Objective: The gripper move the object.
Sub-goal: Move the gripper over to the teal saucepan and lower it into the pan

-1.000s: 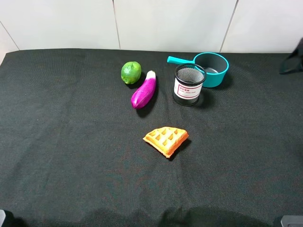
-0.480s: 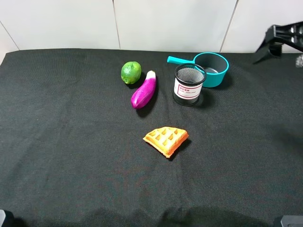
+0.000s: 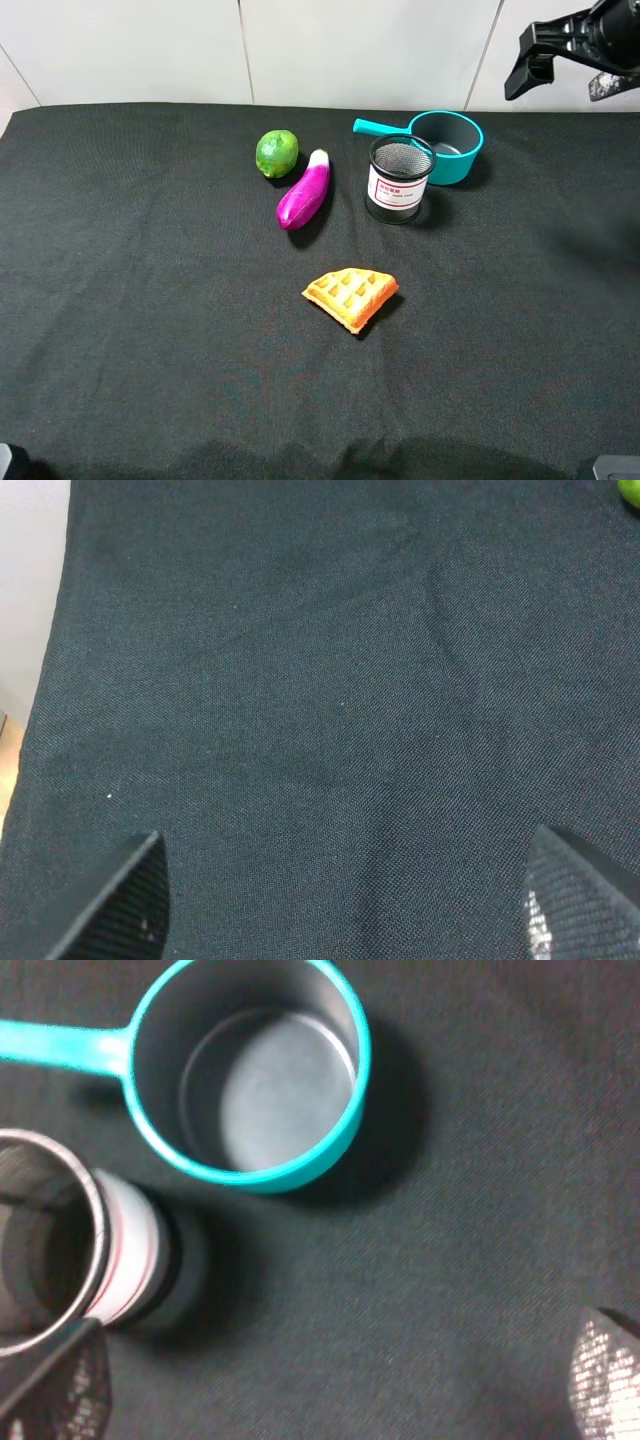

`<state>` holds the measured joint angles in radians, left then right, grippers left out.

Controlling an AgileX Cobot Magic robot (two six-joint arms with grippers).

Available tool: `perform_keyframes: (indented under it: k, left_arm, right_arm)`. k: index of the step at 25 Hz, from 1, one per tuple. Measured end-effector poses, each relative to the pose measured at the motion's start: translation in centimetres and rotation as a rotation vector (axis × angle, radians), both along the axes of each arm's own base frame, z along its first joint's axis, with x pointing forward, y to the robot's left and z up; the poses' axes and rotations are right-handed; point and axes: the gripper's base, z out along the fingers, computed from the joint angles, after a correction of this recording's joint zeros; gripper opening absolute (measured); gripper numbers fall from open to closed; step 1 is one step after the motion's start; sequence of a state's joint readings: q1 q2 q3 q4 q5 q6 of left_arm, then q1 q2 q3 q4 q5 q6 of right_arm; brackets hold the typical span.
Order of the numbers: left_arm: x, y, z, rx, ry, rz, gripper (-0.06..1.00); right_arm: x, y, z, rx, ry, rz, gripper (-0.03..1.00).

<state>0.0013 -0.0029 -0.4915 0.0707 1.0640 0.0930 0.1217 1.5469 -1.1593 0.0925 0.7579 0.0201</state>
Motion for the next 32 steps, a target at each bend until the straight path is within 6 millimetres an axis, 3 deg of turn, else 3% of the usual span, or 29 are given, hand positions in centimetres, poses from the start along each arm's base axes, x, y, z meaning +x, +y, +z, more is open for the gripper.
perform_keyframes:
  k: [8,23,32]
  left_arm:
    - [0.0,0.0,0.0,0.0,0.0,0.0,0.76]
    - [0.0,0.0,0.0,0.0,0.0,0.0,0.76]
    - [0.0,0.0,0.0,0.0,0.0,0.0,0.76]
  right_arm:
    - [3.9,0.0,-2.0,-0.079,0.037,0.025,0.69]
    - [9.1,0.5,-5.5,-0.104,0.079,0.033,0.69]
    - [10.8,0.7,-7.7,-0.107,0.076,0.035,0.69]
